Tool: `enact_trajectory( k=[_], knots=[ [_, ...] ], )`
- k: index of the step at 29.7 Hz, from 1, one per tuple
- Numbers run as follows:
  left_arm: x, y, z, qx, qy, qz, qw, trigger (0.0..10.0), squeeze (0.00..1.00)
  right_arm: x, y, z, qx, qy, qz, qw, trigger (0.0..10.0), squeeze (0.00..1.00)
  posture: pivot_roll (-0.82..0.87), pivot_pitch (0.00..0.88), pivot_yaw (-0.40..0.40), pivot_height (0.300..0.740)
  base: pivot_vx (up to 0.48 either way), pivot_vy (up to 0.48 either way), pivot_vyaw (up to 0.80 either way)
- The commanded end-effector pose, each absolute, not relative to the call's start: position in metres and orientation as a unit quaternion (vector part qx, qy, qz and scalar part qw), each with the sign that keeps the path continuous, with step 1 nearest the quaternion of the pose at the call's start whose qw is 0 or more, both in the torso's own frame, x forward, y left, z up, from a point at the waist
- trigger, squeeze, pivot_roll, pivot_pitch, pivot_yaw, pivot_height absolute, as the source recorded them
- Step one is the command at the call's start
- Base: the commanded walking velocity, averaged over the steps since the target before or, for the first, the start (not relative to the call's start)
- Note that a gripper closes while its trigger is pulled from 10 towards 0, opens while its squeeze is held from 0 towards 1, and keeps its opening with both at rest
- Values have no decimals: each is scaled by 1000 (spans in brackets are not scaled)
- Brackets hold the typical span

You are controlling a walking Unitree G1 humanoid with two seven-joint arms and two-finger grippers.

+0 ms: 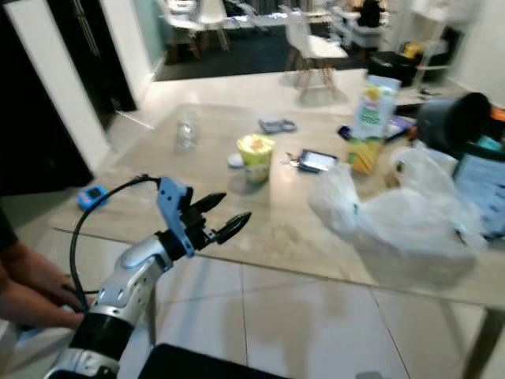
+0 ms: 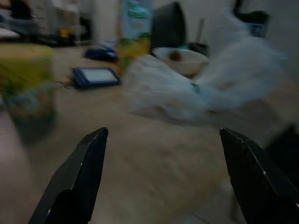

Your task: Restocking fridge

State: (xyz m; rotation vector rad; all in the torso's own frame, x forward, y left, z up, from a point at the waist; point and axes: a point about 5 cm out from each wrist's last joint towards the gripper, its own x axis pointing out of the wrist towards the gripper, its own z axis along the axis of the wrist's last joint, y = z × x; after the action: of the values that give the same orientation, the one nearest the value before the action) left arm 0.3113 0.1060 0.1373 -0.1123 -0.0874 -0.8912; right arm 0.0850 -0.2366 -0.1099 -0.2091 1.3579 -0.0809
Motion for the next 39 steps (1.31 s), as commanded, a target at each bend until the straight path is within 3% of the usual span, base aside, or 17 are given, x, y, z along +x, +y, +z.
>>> enact_trajectory(
  k=[1,10,15,17,23,29,34,36,39],
  knots=[
    [310,104,135,-52,-35,-435,898,10000,0,89,-233,-110,-91,622,-35,777,10000,0,77,0,33,740,-375,0,0],
    [303,101,109,-43,12,-437,899,10000,0,89,-233,-110,-90,622,-35,777,10000,0,75,0,30,740,-146,0,0],
    [293,105,70,-36,91,-426,899,10000,0,89,-232,-110,-89,622,-35,777,10000,0,76,0,30,740,0,0,0],
    [281,117,35,-30,160,-396,904,10000,0,89,-232,-110,-88,622,-35,777,10000,0,76,0,30,740,0,0,0],
    [265,134,4,-20,227,-351,909,10000,0,88,-232,-110,-87,622,-35,777,10000,0,74,0,31,740,0,0,0],
    [219,175,-50,-25,360,-220,906,10000,0,89,-232,-110,-85,621,-35,779,10000,0,73,0,27,740,0,0,0],
    [199,187,-65,-21,403,-173,898,10000,0,90,-233,-110,-84,620,-36,779,10000,0,75,0,23,740,0,0,0],
    [172,200,-81,-15,454,-128,882,10000,0,91,-233,-109,-86,620,-34,779,10000,0,74,0,22,740,0,0,-584],
    [153,206,-89,-12,484,-105,869,10000,0,92,-233,-109,-87,619,-34,780,10000,0,73,0,20,740,0,0,-769]
  ],
)
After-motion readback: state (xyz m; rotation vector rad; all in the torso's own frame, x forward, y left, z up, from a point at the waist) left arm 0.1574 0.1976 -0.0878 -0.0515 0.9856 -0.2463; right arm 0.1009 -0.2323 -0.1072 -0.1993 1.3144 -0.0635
